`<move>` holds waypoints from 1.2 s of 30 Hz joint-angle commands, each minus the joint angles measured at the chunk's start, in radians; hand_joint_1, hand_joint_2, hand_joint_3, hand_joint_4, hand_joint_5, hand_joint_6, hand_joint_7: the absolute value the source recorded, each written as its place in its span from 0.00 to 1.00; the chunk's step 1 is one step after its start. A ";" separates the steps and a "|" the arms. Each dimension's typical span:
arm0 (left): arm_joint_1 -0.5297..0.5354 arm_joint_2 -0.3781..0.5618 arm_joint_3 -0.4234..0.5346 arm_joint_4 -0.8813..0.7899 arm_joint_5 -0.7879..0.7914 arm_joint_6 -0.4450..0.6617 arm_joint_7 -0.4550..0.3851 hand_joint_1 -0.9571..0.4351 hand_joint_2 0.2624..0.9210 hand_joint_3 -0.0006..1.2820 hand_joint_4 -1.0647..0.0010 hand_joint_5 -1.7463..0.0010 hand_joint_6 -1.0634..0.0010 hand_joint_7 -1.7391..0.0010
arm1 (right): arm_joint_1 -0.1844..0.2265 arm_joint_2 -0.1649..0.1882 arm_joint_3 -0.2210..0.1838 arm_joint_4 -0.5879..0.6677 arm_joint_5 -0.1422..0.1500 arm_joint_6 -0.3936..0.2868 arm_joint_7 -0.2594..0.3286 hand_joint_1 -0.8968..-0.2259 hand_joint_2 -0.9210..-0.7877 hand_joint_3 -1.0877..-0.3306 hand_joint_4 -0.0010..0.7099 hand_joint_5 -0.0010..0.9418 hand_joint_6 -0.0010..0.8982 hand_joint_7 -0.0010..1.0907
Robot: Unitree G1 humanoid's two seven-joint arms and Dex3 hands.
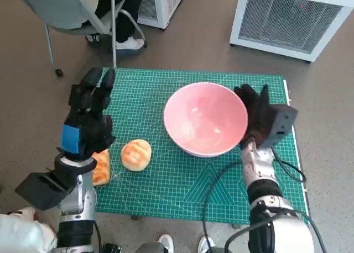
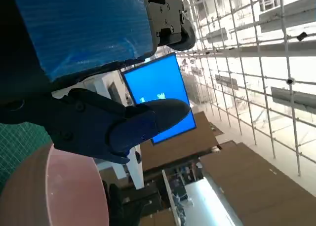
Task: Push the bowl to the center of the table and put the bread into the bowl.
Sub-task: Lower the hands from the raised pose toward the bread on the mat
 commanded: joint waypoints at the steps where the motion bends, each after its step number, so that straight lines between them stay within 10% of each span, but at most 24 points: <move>1: 0.041 0.027 0.026 -0.038 -0.007 -0.003 0.006 0.28 1.00 0.47 0.84 0.98 1.00 0.70 | 0.011 -0.005 0.012 0.014 -0.020 0.023 -0.006 0.34 0.00 0.44 0.38 0.01 0.37 0.02; 9: 0.147 0.192 0.096 -0.155 0.147 0.062 0.041 0.29 1.00 0.45 0.81 0.98 1.00 0.69 | 0.012 -0.050 0.028 -0.004 -0.031 -0.040 -0.020 0.35 0.00 0.41 0.36 0.01 0.38 0.02; 19: 0.248 0.384 0.195 -0.245 0.214 0.175 0.026 0.33 1.00 0.40 0.74 0.97 0.98 0.65 | 0.019 -0.102 0.068 -0.050 -0.068 -0.284 -0.011 0.36 0.00 0.43 0.37 0.01 0.42 0.04; 36: 0.262 0.694 0.136 -0.243 0.414 0.209 -0.116 0.67 0.94 0.02 0.62 1.00 0.70 0.81 | 0.093 -0.164 0.134 -0.164 -0.025 -0.709 0.298 0.28 0.00 0.44 0.45 0.02 0.40 0.03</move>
